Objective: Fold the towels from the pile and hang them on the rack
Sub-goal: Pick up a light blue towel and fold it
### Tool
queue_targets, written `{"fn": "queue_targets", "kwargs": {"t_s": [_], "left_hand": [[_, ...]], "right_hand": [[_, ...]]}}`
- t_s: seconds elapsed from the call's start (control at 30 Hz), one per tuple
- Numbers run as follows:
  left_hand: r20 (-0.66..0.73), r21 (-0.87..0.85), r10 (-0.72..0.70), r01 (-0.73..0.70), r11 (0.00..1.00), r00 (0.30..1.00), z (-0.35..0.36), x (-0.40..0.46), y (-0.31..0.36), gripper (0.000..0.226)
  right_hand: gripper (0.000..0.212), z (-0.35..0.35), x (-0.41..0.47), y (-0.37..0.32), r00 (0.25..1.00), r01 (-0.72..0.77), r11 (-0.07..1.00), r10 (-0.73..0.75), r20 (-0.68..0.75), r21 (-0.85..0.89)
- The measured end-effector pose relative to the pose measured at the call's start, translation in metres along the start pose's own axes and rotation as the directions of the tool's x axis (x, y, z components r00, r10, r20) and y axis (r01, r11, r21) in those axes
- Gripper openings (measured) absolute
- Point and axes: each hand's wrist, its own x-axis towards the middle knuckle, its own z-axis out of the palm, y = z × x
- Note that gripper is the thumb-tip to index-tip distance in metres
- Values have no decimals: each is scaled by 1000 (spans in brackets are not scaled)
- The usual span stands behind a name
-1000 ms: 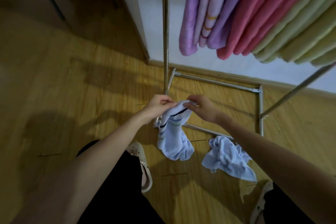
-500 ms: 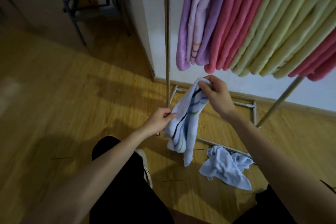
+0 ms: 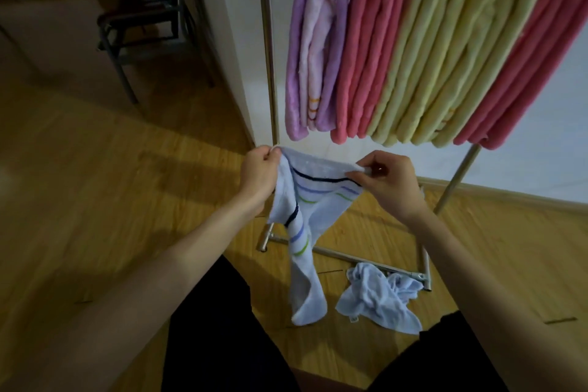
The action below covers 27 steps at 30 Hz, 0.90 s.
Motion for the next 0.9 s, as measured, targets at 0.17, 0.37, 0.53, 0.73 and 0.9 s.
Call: {"fn": "queue_targets", "kwargs": {"t_s": [0.17, 0.37, 0.53, 0.73, 0.9], "left_hand": [[-28, -138, -20, 15, 990, 999, -10, -1, 39, 29], [27, -336, -107, 110, 935, 994, -23, -5, 82, 23], [39, -395, -140, 144, 907, 989, -28, -3, 105, 28], [62, -454, -111, 127, 882, 992, -26, -5, 131, 24], [62, -483, -91, 110, 869, 994, -23, 1, 148, 27]], "right_hand": [[17, -15, -4, -28, 995, 98, 995, -98, -7, -18], [12, -21, -1, -67, 945, 319, 941, -325, -41, -113], [15, -9, -1, -78, 859, 483, 854, -418, 296, -192], [25, -7, 11, -89, 902, 376, 906, -311, 301, -192], [25, -5, 22, -98, 939, 312, 921, -261, 225, -233]]}}
